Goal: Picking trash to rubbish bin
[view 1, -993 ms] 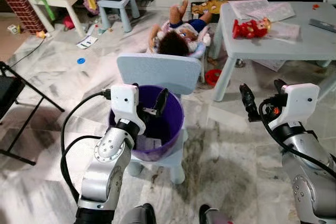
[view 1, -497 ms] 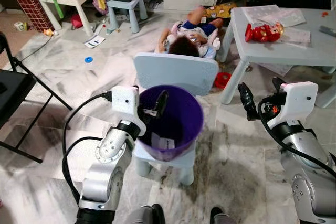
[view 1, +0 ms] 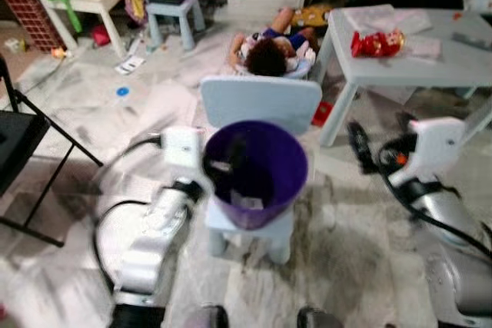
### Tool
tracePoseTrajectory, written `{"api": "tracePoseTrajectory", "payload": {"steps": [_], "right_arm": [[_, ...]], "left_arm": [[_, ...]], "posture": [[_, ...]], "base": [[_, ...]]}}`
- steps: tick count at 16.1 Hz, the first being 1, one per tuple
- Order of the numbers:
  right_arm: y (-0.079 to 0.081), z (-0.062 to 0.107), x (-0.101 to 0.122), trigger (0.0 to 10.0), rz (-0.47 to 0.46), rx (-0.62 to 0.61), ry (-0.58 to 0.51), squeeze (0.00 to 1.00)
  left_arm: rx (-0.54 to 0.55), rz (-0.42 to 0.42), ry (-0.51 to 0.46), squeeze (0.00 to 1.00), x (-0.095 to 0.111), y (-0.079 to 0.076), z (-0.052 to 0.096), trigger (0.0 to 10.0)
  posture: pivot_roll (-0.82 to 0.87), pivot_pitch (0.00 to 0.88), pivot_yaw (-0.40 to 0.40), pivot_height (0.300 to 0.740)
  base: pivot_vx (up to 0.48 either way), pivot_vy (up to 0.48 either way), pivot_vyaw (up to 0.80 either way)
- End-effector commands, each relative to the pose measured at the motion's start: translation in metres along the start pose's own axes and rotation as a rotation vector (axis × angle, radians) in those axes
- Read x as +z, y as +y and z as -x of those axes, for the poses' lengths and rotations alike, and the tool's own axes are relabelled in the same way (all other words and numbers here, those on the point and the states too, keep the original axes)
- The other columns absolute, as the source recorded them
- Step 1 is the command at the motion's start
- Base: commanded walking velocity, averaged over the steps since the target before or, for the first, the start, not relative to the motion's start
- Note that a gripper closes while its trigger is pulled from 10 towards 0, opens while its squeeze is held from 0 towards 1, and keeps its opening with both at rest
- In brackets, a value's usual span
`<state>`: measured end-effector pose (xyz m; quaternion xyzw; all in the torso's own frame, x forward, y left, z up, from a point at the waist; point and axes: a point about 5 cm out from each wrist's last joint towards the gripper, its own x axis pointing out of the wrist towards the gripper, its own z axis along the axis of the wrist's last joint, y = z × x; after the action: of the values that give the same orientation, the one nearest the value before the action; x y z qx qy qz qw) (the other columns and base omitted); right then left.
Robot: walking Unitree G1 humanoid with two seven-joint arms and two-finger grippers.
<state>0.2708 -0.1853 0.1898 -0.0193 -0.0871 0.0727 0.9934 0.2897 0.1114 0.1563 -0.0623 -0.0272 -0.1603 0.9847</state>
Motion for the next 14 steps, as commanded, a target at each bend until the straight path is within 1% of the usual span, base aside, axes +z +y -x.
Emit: {"api": "tracePoseTrajectory", "payload": {"steps": [1,3,5,9,14], "right_arm": [[-0.0032,0.0013,0.0027,10.0,0.007,-0.008,-0.006,0.0],[-0.0032,0.0008,0.0031,10.0,0.007,-0.007,-0.007,0.0],[-0.0028,-0.0002,0.0044,10.0,0.005,-0.005,-0.013,0.0],[-0.0019,-0.001,0.006,10.0,0.0,-0.002,-0.021,0.0],[-0.0005,-0.0013,0.0054,10.0,-0.005,-0.002,-0.019,0.0]], "left_arm": [[-0.011,0.003,0.012,0.0,-0.0031,-0.0048,-0.0003,10.0],[-0.011,0.013,-0.002,0.0,-0.0022,-0.005,-0.0006,10.0],[-0.018,0.014,-0.017,0.0,0.0,-0.0066,-0.0014,10.0],[0.003,0.049,-0.026,0.0,0.0017,-0.0046,-0.0037,10.0],[0.025,0.057,-0.03,0.0,0.0028,-0.0019,-0.0051,10.0]], "posture": [[-0.06,0.177,0.022,0.74],[-0.06,0.176,0.021,0.74],[-0.06,0.174,0.02,0.74],[-0.06,0.173,0.02,0.74],[-0.06,0.174,0.022,0.74]], "base": [[0.0,0.48,0.0],[0.0,0.48,0.0],[0.0,0.0,0.0],[0.0,0.0,0.0],[0.0,0.0,0.0]]}}
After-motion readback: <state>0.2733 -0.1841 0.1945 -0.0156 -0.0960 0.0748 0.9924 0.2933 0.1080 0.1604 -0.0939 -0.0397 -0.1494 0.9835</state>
